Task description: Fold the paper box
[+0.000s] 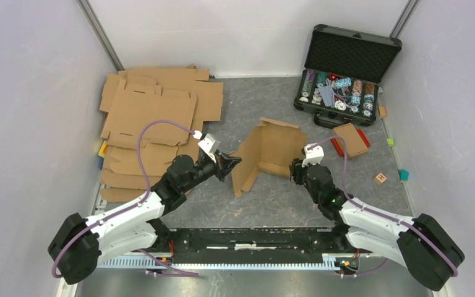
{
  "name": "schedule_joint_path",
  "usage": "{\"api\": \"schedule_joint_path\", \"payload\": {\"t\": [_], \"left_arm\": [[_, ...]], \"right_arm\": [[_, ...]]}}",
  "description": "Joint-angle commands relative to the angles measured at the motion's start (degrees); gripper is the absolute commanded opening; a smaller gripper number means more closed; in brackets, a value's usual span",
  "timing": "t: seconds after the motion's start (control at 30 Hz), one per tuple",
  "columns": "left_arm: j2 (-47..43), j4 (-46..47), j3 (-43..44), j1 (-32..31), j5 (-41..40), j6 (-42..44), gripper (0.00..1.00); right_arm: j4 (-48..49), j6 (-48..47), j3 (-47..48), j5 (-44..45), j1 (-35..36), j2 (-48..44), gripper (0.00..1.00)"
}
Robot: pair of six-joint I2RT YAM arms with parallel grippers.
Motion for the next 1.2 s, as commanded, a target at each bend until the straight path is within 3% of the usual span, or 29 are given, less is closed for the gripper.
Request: {"api": "schedule_joint_path", "payload": {"t": [0.0, 0.13, 0.53, 0.67, 1.17], "left_arm": [[0.3, 1.3, 0.8, -1.2, 1.7, -3.6, 0.03], [-1.0, -1.9, 1.0, -1.4, -1.4, -3.3, 0.02], [-1.4, -3.3, 0.6, -2.5, -4.5, -3.2, 0.02], [-1.5, -4.3, 1.0, -2.8, -4.9, -2.9, 0.02], [-1.0, -5.2, 1.6, -4.3, -6.4, -2.4, 0.04]], "right_arm": [[2.4, 2.4, 3.4, -3.4, 0.0, 2.5, 0.56], [-0.4, 0.6, 2.9, -1.8, 0.0, 5.5, 0.68], [-1.0, -3.9, -0.8, -3.7, 0.3, 6.9, 0.7], [-4.9, -4.8, 0.5, -3.9, 1.3, 6.1, 0.78], [-7.8, -0.6, 2.5, -4.8, 1.7, 6.3, 0.59]]}}
